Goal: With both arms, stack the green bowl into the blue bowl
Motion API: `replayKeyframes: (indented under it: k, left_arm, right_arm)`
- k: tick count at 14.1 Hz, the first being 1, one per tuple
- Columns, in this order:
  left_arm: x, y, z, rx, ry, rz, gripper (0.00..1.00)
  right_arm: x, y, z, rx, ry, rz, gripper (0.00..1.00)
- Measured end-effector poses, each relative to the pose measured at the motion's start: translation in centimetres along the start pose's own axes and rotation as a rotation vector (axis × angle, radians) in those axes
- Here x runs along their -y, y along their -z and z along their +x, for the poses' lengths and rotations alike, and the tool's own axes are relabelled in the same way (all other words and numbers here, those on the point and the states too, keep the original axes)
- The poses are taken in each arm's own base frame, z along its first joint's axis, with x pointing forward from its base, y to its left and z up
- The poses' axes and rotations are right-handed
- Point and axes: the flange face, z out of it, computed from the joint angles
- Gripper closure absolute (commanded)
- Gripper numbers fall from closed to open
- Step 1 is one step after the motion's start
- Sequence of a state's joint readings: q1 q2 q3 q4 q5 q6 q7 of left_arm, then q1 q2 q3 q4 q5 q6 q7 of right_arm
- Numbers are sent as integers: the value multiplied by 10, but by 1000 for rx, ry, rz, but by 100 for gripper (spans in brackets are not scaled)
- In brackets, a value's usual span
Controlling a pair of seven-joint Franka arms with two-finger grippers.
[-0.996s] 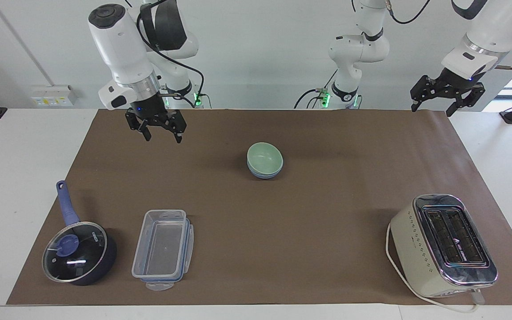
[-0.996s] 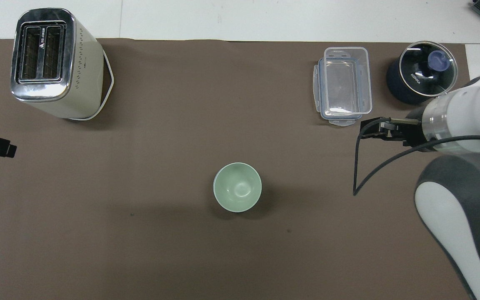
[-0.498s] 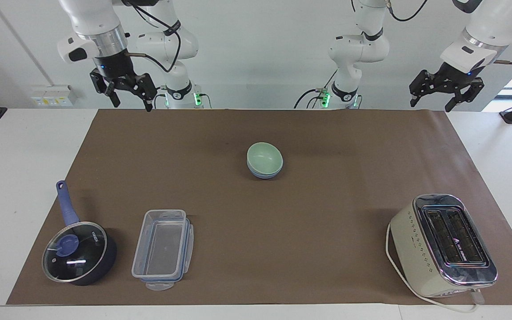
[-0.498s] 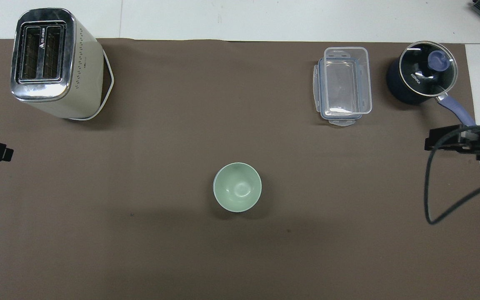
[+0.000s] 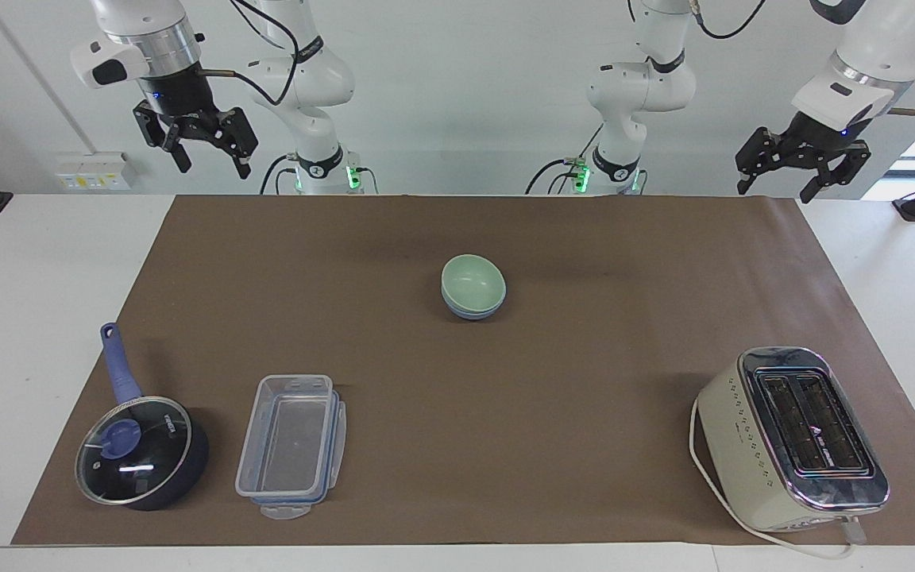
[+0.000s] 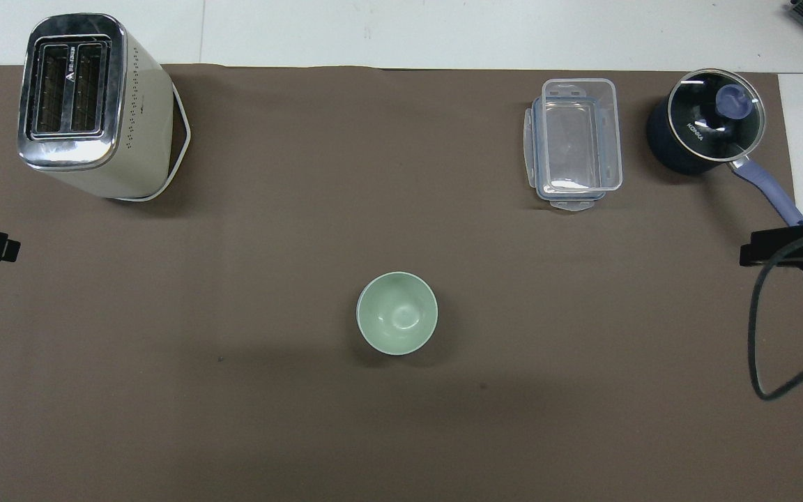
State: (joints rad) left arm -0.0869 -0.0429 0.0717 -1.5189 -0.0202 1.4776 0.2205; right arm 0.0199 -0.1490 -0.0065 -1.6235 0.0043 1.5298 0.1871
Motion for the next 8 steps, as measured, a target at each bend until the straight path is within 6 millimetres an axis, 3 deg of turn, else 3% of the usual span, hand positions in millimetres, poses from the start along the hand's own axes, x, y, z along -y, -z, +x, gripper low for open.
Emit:
replayKeyframes:
  k: [8]
  left_arm:
    - [-2, 0, 1, -4, -4, 1, 0]
  right_arm:
    - [-1, 0, 10, 15, 34, -32, 0]
